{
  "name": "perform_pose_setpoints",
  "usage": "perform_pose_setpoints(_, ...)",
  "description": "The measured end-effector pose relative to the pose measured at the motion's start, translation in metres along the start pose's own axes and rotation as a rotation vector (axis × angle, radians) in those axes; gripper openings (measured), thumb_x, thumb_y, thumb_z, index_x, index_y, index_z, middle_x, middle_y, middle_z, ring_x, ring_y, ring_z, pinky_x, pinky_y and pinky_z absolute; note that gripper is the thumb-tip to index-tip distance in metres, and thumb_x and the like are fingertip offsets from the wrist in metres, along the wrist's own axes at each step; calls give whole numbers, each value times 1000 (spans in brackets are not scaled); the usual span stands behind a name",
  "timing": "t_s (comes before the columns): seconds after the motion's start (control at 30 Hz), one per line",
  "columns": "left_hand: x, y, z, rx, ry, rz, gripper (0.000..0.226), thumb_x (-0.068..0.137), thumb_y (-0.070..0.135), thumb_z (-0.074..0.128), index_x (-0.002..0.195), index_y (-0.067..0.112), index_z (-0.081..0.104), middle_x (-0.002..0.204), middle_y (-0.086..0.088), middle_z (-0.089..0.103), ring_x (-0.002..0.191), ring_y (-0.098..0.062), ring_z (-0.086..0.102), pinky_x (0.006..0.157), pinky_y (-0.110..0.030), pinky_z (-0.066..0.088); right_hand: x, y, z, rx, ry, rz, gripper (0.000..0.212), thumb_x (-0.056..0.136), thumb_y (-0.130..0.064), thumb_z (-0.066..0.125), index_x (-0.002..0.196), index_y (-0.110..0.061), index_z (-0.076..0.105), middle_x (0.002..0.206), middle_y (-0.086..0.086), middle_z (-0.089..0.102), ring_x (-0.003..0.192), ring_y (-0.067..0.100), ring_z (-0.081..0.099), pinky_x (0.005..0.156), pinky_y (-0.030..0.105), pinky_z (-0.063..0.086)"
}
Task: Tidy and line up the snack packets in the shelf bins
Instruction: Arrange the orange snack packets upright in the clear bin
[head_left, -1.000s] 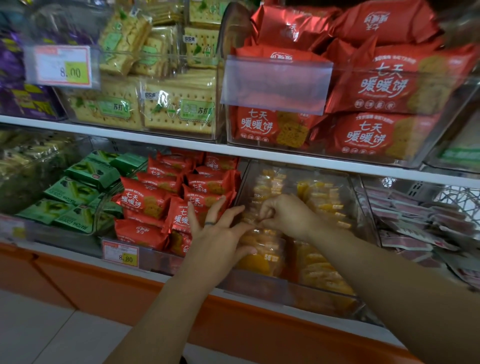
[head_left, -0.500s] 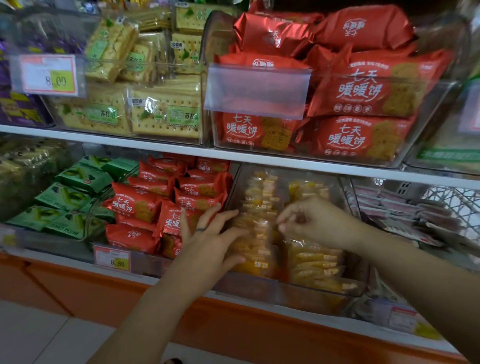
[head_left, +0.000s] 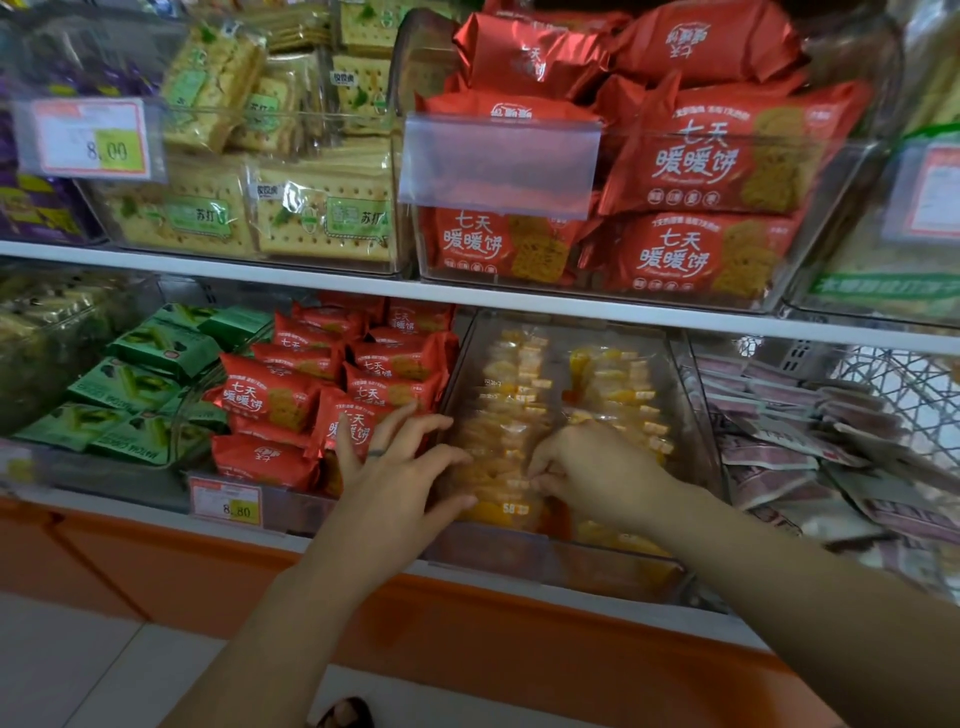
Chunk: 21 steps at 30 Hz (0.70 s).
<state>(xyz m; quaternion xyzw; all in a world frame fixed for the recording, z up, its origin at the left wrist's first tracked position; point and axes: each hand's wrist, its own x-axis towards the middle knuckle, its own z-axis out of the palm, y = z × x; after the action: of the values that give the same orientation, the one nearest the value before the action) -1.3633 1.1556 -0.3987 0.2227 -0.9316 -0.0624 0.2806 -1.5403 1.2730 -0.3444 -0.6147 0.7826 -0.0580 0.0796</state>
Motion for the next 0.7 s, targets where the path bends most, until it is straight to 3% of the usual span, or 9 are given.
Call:
perform_pose_setpoints(0.13,-2,2,0,-12,8,2,40,76,63,40,92,34,63,127,12,50,136,-13,21,107,-61,-4,-3,3,-4,183,-88,-46,18,92,-23,57,104,-26,70,102,-12,69,92,1,61,83,19,48)
perform_pose_setpoints(0.23,-3,8,3,-14,-32,36,49,79,61,37,112,33,59,122,14,55,133,-8,23,107,-62,-2,-1,8,-8,273,-155,-83,24,93,-12,54,108,-24,68,101,-11,70,92,-4,61,84,12,46)
perform_pose_setpoints(0.3,-2,10,4,9,-39,72,46,81,56,38,116,34,59,115,15,59,128,-9,30,105,-67,4,2,10,-8,322,-69,-59,20,91,-12,57,100,-25,68,91,-11,71,83,-8,61,78,7,44)
perform_pose_setpoints(0.37,-3,8,5,1,-26,86,38,82,52,41,108,37,64,108,17,60,125,-10,35,103,-69,7,6,10,-8,314,31,-31,9,87,-19,65,90,-28,65,79,-14,68,76,-6,60,73,14,45)
perform_pose_setpoints(0.47,-4,7,5,-27,-15,93,33,81,48,43,101,37,67,107,17,58,125,-11,35,103,-68,5,11,3,-8,173,36,-58,5,83,-27,70,85,-26,65,73,-19,58,74,0,58,67,17,46)
perform_pose_setpoints(0.6,-5,9,5,-5,-12,110,24,80,43,52,95,35,69,103,16,57,121,-11,38,102,-69,9,17,-9,-14,-42,9,-90,10,83,-32,69,89,-23,69,88,-6,66,88,14,61,77,33,53)
perform_pose_setpoints(0.7,-6,9,7,-12,-26,107,27,81,45,46,96,35,66,102,18,61,120,-8,39,104,-68,7,24,-13,-9,-196,-27,-153,9,87,-25,63,92,-23,70,93,-2,68,89,19,62,73,34,52)
